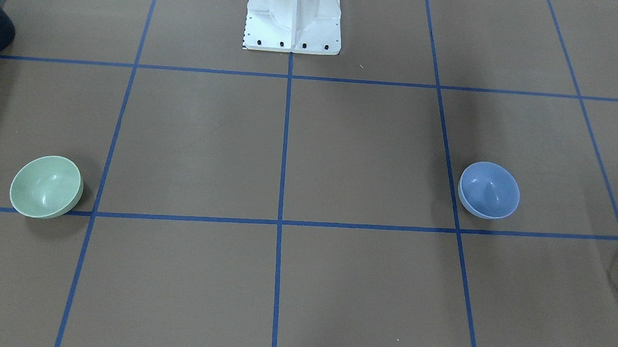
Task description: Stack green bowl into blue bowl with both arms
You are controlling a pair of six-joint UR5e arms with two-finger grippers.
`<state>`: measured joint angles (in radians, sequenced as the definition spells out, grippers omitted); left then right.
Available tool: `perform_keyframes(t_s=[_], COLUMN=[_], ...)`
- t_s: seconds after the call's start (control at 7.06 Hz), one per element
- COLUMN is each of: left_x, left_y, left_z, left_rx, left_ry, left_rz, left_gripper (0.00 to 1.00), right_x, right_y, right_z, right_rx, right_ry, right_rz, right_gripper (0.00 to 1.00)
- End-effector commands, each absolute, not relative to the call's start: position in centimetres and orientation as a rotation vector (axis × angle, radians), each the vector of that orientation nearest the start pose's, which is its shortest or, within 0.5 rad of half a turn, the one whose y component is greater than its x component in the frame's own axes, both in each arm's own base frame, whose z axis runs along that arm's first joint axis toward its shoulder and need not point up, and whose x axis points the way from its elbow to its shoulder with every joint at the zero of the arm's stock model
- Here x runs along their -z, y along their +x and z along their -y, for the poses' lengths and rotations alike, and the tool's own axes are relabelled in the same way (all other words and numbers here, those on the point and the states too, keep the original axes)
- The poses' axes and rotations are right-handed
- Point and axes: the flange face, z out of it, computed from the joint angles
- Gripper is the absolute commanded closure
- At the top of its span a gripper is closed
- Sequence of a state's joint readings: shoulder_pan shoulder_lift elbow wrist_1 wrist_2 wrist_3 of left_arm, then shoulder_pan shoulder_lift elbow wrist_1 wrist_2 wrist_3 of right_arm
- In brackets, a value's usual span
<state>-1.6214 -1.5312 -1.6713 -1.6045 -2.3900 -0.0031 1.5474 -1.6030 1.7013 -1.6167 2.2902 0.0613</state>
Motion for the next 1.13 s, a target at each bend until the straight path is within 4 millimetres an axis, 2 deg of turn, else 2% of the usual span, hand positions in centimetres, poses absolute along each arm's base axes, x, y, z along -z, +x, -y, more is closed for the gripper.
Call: perform_keyframes(t_s=[0.0,0.43,0.57,0.85,0.99], left_x=[-62.1,-61.7,-60.6,-57.2,-56.8], left_y=[-8.5,-8.4,-8.5,-8.5,-8.5], left_z=[47.7,47.9,48.0,50.6,51.1], left_rx=[0.013,0.005,-0.001,-0.037,-0.014], left_ry=[0.109,0.124,0.148,0.234,0.22], left_rz=[-0.816,-0.822,-0.83,-0.826,-0.843], left_gripper=[0.01,0.01,0.01,0.01,0.01], right_x=[-61.9,-61.3,-60.9,-59.3,-58.3], right_y=[5.7,5.5,5.5,4.8,4.4], right_z=[48.1,48.7,48.8,49.0,49.3], right_rx=[-0.018,0.013,0.018,0.046,0.055], right_ry=[0.018,0.098,0.121,0.164,0.17], right_rz=[0.721,0.728,0.733,0.834,0.888], right_gripper=[0.0,0.0,0.0,0.0,0.0])
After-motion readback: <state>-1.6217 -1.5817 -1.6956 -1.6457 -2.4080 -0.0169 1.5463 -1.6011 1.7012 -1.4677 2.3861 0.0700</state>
